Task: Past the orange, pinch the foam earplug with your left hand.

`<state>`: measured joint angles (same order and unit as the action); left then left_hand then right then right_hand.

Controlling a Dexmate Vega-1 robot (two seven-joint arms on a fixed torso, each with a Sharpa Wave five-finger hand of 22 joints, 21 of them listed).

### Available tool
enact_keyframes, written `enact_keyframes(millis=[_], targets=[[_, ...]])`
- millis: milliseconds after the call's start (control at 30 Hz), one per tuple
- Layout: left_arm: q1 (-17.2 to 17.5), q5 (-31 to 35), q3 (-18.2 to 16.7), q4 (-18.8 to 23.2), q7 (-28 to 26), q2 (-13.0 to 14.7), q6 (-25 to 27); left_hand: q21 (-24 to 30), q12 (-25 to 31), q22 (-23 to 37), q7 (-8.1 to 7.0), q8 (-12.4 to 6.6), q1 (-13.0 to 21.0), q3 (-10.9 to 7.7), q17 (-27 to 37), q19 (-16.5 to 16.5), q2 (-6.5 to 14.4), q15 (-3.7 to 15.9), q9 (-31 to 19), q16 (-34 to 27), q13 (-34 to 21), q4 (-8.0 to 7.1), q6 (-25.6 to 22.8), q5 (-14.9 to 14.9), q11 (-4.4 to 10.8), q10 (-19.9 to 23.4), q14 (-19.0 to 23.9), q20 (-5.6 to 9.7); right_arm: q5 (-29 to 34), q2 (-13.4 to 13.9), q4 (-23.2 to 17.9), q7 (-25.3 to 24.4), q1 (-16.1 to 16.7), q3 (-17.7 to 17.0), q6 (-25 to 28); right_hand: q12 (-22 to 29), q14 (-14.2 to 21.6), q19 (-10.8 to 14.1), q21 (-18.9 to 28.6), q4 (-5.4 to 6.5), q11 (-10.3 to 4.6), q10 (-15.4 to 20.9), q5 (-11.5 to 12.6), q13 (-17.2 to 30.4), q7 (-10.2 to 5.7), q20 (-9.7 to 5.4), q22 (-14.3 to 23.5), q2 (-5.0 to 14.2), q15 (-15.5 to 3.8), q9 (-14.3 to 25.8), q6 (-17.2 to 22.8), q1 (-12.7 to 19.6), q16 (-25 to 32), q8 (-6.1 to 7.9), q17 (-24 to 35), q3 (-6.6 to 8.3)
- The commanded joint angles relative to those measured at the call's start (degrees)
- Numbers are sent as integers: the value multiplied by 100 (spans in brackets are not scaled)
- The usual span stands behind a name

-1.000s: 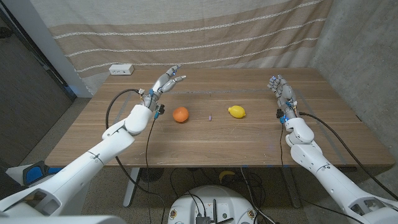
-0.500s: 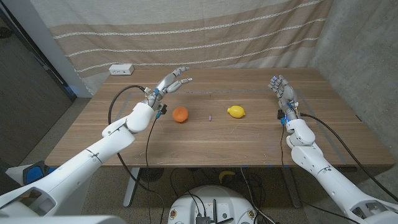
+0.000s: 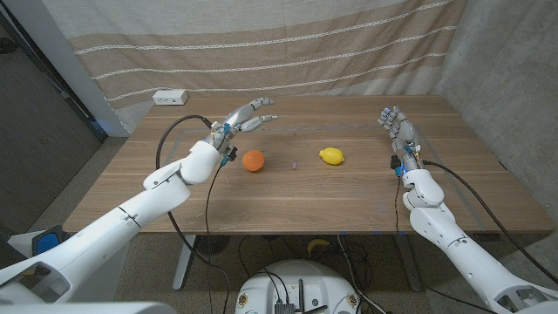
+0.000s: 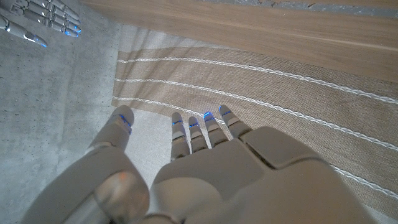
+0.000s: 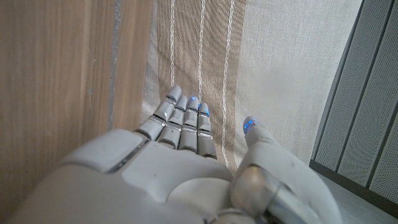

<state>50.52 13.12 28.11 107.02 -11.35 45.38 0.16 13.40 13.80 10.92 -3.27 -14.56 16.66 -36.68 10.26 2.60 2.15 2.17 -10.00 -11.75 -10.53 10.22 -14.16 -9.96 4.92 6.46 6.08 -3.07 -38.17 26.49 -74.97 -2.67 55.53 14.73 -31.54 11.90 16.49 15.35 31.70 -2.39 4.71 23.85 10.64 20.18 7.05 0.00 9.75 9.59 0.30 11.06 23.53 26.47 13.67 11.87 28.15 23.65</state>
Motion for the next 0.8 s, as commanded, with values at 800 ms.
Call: enact_keyframes(millis=[800], targets=[[-461, 858, 381, 606, 1199, 507, 602, 66, -25, -4, -68, -80, 539, -91, 6, 253, 25, 155, -33, -5, -31, 61, -396, -26, 87, 199, 206, -5, -61, 5, -152, -31, 241, -114, -151, 40, 65, 71, -71, -85, 72, 38, 62, -13, 5, 12, 15, 34, 8, 19, 100, -68, 52, 13, -19, 8]])
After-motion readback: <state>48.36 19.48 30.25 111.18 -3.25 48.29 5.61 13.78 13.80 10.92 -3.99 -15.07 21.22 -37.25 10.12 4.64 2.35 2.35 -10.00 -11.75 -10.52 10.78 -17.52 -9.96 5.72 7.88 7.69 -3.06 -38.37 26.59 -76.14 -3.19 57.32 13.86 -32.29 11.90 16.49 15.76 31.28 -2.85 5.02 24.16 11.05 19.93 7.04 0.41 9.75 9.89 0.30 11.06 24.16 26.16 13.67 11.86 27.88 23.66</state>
